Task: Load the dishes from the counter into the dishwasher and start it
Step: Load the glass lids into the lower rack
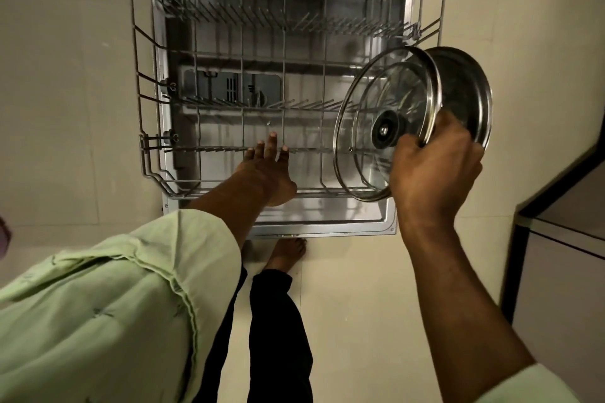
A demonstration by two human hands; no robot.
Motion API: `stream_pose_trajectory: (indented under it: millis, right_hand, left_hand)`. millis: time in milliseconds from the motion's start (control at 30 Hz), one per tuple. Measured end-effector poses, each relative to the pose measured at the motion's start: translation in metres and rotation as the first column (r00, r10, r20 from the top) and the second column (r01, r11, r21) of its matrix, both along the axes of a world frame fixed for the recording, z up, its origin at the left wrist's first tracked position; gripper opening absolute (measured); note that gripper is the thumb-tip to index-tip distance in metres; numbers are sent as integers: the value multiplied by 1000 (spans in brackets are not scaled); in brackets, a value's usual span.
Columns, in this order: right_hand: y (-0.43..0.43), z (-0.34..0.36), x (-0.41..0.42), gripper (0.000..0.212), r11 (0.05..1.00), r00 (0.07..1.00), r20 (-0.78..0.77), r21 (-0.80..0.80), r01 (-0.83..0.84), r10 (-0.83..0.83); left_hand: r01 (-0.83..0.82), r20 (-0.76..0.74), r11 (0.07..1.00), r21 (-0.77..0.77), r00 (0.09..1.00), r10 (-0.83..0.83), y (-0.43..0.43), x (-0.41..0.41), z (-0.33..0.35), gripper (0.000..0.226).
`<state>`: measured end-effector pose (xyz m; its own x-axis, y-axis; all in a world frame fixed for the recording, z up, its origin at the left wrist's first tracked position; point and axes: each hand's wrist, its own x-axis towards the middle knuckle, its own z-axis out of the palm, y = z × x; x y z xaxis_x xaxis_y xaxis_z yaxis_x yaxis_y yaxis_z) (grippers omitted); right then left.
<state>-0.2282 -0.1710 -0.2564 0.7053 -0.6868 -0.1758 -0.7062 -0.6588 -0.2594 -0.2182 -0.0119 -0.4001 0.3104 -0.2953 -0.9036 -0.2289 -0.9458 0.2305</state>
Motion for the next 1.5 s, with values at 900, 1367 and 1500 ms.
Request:
stream_pose_trajectory:
  millis: [900, 1367, 1500]
  right_hand:
    - [-7, -12, 20, 32, 994, 990, -99, 51, -91, 96]
    - [-21, 4, -4, 34, 994, 996, -13, -68, -90, 89]
    - [-22, -1, -4, 35, 995, 997, -11, -70, -78, 77]
  left_hand:
    - [-3, -9, 1000, -10, 1000, 3, 0, -1, -1, 82]
    - [18, -5, 1000, -16, 1000, -18, 1, 1, 0, 83]
    - [16, 0, 1000, -19, 1000, -16, 1, 0, -1, 83]
